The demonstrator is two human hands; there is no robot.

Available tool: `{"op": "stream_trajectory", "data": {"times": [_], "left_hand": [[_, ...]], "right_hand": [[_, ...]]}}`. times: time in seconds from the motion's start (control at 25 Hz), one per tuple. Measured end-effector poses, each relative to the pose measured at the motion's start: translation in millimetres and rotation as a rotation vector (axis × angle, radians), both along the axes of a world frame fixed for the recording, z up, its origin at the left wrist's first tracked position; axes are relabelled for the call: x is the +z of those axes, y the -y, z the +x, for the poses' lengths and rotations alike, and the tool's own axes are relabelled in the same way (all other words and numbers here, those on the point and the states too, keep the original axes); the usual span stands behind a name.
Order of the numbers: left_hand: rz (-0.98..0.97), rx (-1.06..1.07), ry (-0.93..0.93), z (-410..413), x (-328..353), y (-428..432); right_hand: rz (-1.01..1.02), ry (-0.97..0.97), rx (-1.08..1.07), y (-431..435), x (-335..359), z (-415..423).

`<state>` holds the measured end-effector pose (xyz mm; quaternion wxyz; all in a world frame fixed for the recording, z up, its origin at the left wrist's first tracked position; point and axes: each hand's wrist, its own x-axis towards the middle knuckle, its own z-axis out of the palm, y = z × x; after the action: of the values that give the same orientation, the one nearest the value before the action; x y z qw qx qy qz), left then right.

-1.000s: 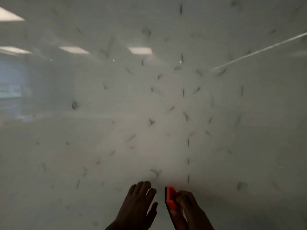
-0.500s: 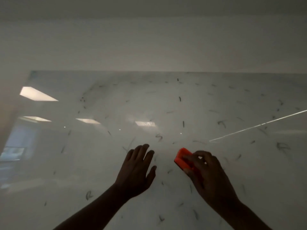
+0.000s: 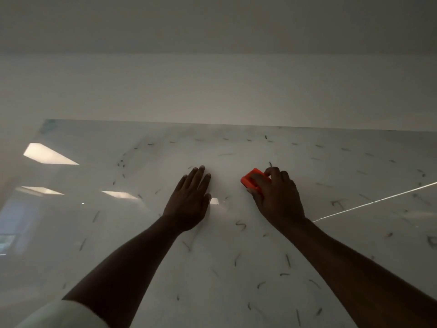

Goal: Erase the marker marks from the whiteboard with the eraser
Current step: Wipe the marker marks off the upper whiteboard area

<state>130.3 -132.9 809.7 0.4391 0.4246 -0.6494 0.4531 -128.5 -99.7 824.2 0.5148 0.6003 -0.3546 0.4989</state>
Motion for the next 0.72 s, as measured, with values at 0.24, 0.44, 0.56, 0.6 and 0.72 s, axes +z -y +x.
{"op": "stream_trajectory", "data": {"times": [0.24, 0.44, 0.56, 0.6, 0.72], "left_hand": [[-0.002, -0.020, 0.058, 6.2, -0.5, 25.3], [0.000, -0.018, 0.080, 8.3, 0.9, 24.2], [-0.026, -0.035, 0.070, 7.8, -0.7, 26.0], [-0.025, -0.039, 0.069, 8.0, -0.3, 25.3], [-0.015, -0.035, 0.078, 8.3, -0.2, 24.2]], "right_hand": [[-0.024, 0.230, 0.037, 32.5, -18.3, 63.4], [-0.150, -0.561, -0.108, 39.4, -22.7, 16.0], [-0.075, 0.051, -0.077, 29.9, 28.0, 1.9], [-0.050, 0.267, -0.065, 30.4, 28.4, 15.9], [-0.097, 0.112, -0.035, 46.3, -24.6, 56.4]]}}
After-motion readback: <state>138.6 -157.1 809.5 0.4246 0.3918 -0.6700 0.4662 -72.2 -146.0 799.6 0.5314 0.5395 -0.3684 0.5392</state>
